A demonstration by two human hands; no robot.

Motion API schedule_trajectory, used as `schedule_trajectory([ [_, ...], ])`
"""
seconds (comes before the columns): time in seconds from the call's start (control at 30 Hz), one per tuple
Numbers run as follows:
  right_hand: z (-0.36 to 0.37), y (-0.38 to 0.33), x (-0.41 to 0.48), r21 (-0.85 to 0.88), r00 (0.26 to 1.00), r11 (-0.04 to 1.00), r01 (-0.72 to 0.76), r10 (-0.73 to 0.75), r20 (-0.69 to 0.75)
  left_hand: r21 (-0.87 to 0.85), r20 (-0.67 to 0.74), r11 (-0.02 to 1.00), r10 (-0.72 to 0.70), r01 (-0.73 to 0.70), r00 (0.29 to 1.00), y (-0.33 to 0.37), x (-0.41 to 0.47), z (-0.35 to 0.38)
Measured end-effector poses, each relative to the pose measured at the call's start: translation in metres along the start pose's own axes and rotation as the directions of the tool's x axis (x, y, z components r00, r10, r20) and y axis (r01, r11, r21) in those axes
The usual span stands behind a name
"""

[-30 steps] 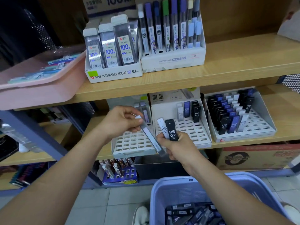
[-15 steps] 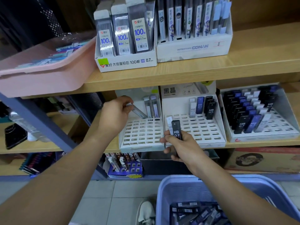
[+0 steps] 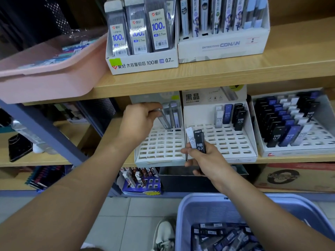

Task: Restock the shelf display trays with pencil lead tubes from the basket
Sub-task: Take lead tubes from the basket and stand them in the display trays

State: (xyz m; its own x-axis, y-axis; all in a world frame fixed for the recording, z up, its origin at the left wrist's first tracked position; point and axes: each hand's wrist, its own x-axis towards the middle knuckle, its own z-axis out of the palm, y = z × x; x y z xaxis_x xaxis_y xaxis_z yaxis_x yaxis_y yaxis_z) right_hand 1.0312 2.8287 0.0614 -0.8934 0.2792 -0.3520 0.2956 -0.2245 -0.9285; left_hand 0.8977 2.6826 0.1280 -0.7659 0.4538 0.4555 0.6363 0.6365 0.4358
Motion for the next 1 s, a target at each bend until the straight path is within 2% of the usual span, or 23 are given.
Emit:
schedule_trajectory([
  [0.1,-0.001,0.002,0.001,0.016,1.0,1.0,0.002,-0.002,0.005,-0.002,0.008,1.0,-0.014,0.014,1.0,-0.002,0.003,0.003],
  [0.3,-0.002,0.006,0.002,0.033,0.999,0.999,-0.004,0.003,0.037,0.062,0.055,0.994,0.086,-0.09,0.995,0.002,0.007,0.003],
  [0.6,-0.001,0.01,0.001,0.062,0.999,0.998,0.005,-0.008,0.041,0.055,0.108,0.998,0.008,-0.015,0.994,0.0,0.01,0.005],
  [0.7,0.002,0.011,0.003,0.073,1.0,0.997,0.008,-0.011,0.028,0.1,0.153,0.993,0.039,-0.055,0.988,-0.004,0.01,0.012],
  [0.77,0.005,0.012,0.003,0.083,1.0,0.997,0.005,-0.007,0.021,0.101,0.092,0.993,0.045,-0.054,0.995,-0.004,0.009,0.016],
  [0.87,0.01,0.013,0.002,0.118,1.0,0.993,-0.002,0.002,0.0,0.058,-0.005,0.997,-0.047,0.047,0.999,-0.001,0.013,0.02],
  [1.0,0.014,0.012,0.002,0.149,0.999,0.988,-0.029,0.034,-0.027,0.126,0.003,0.991,-0.035,0.035,0.999,-0.003,0.018,0.025],
])
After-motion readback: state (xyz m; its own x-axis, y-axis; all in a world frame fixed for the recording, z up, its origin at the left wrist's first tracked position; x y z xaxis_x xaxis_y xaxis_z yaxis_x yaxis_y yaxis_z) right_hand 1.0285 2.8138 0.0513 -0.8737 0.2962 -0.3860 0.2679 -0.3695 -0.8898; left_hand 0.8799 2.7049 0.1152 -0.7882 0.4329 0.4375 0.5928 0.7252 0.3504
